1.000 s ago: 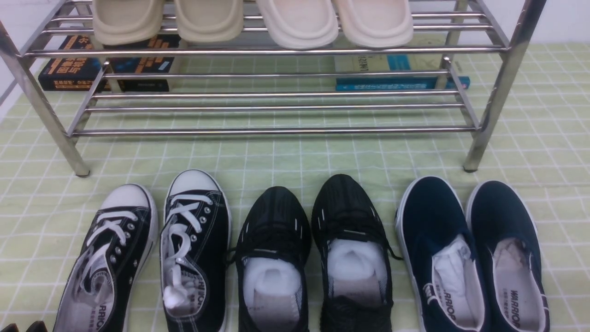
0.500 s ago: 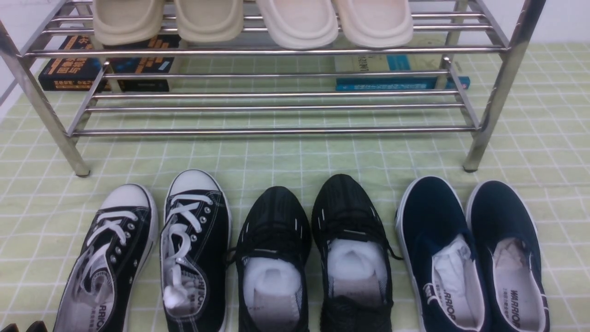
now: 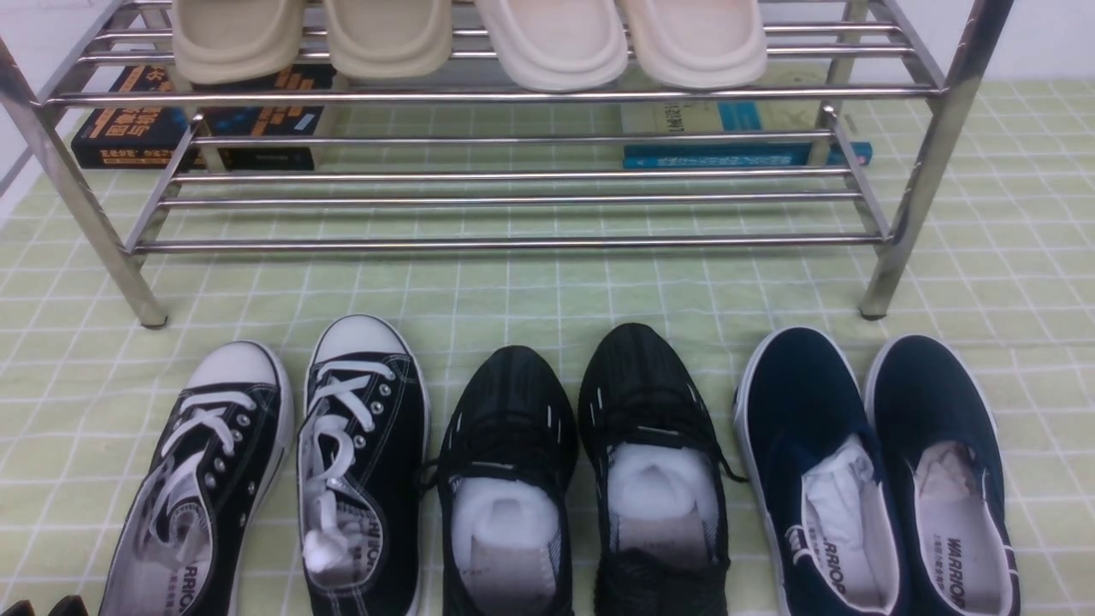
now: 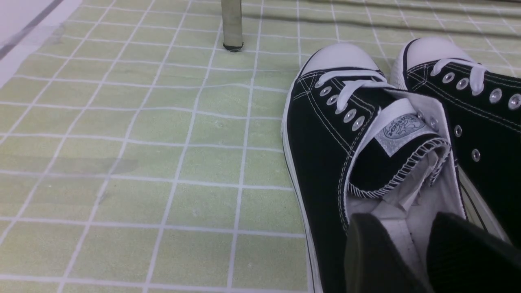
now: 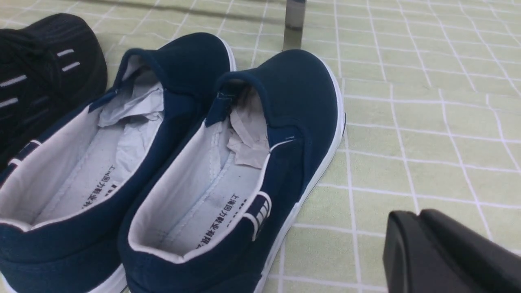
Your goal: Take the shoes off the shelf with your hand from the green coffee tablecloth.
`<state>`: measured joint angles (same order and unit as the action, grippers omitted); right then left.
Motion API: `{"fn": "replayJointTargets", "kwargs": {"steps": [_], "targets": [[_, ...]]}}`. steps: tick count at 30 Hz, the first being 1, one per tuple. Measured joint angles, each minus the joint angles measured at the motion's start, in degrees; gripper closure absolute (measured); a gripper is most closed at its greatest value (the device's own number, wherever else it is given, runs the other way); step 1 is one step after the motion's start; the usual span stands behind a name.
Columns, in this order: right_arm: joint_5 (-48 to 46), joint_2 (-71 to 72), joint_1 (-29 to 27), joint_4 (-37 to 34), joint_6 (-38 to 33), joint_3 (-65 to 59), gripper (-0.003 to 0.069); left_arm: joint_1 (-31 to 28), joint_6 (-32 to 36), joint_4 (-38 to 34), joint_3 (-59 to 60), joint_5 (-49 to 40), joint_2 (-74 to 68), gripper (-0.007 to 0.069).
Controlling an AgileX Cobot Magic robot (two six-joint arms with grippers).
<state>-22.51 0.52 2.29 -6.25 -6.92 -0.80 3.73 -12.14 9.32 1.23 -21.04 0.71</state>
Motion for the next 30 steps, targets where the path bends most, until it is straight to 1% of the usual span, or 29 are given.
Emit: {"fn": "replayJointTargets", "kwargs": {"steps": [30], "targets": [[0.0,0.0,0.0,0.0,0.0,0.0,0.057,0.0,0.0,0.0,0.0,0.0,0.0,0.0383]]}}
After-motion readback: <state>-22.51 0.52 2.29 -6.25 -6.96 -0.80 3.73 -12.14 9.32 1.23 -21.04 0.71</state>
